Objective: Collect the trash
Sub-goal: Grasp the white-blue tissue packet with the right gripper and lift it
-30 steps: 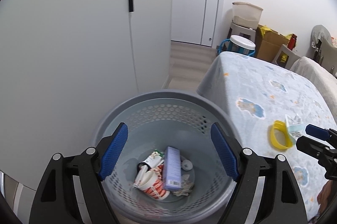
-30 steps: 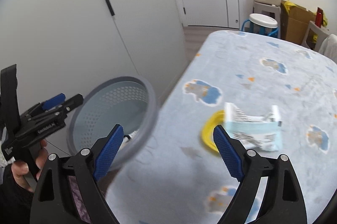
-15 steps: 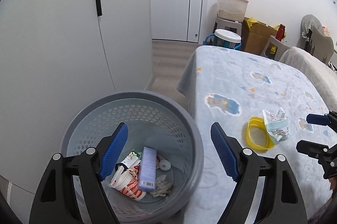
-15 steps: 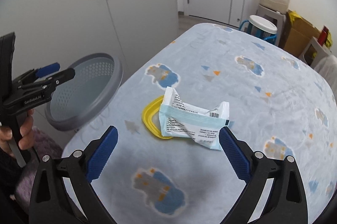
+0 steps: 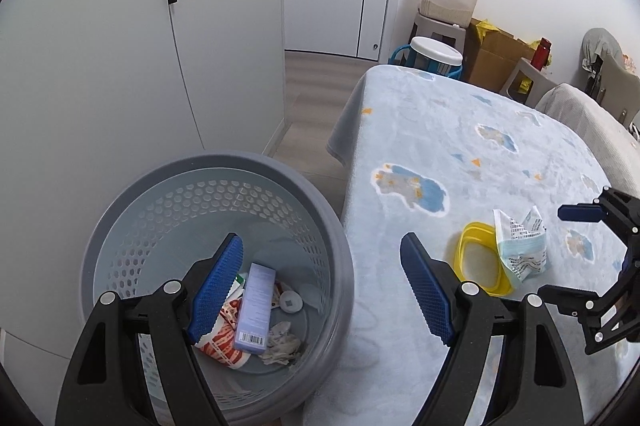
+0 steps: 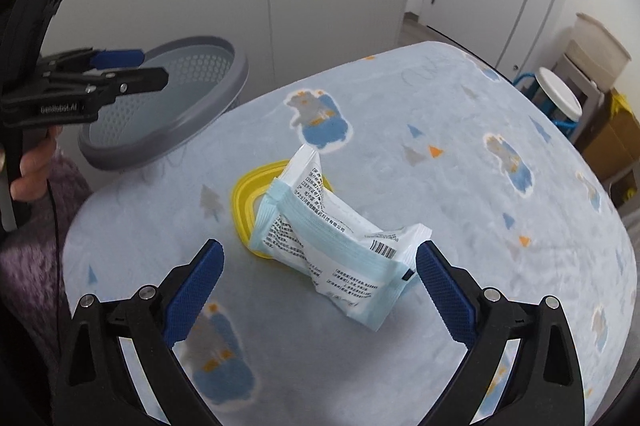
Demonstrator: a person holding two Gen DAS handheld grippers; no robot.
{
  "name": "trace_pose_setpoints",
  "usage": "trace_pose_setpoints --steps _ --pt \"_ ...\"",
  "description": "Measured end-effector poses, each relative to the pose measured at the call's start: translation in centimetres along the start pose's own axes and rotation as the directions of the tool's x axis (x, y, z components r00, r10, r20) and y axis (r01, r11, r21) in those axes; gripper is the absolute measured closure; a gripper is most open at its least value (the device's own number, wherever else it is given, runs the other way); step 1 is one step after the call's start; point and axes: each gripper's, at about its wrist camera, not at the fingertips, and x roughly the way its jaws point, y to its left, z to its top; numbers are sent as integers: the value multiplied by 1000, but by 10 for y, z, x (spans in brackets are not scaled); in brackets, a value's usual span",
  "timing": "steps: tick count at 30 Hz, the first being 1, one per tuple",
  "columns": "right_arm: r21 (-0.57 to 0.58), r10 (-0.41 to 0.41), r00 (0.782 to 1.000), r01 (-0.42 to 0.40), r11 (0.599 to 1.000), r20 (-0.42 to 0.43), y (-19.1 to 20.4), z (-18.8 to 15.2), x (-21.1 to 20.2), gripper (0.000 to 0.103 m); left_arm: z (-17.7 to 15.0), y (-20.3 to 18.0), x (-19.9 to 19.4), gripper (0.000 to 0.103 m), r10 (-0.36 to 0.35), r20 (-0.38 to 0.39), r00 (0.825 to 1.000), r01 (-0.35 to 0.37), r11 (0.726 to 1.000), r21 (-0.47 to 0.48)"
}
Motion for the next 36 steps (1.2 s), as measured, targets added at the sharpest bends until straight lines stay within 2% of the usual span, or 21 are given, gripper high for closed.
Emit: trace_pose_setpoints --steps 2,10,18,21,25,26,28,30,33,36 --pt "-31 10 1000 -10 999 1 0 -1 1 8 0 -4 2 25 6 -1 1000 -6 1000 9" --pt "-165 -35 999 33 986 -8 7 -2 13 9 0 -12 9 25 18 -16 1000 -18 999 29" --pt "-265 -58 998 47 963 -31 14 0 26 23 0 -16 11 25 24 -18 1000 -24 999 40" --pt "-233 -10 999 0 972 -40 8 2 28 29 0 -17 10 25 28 -17 999 -27 999 45" --pt "-180 31 998 -40 983 -54 1 0 26 46 0 -17 11 25 22 -21 1000 -21 999 44" --pt "-155 37 998 -45 987 -55 -2 -1 25 51 0 -17 11 25 20 -21 1000 -19 999 46" --pt "-75 56 998 -59 995 -40 -10 -1 20 55 0 -19 11 25 17 -21 1000 -16 999 51" --pt "15 66 998 -65 998 -15 -17 -2 13 64 0 -20 10 25 10 -17 1000 -9 998 58" --pt "149 77 996 -81 985 37 -23 -6 3 63 -1 -24 9 25 -3 -19 1000 4 998 66" --pt "201 25 999 -33 979 42 -18 -9 1 64 -2 -29 9 25 -12 -21 1000 14 996 83"
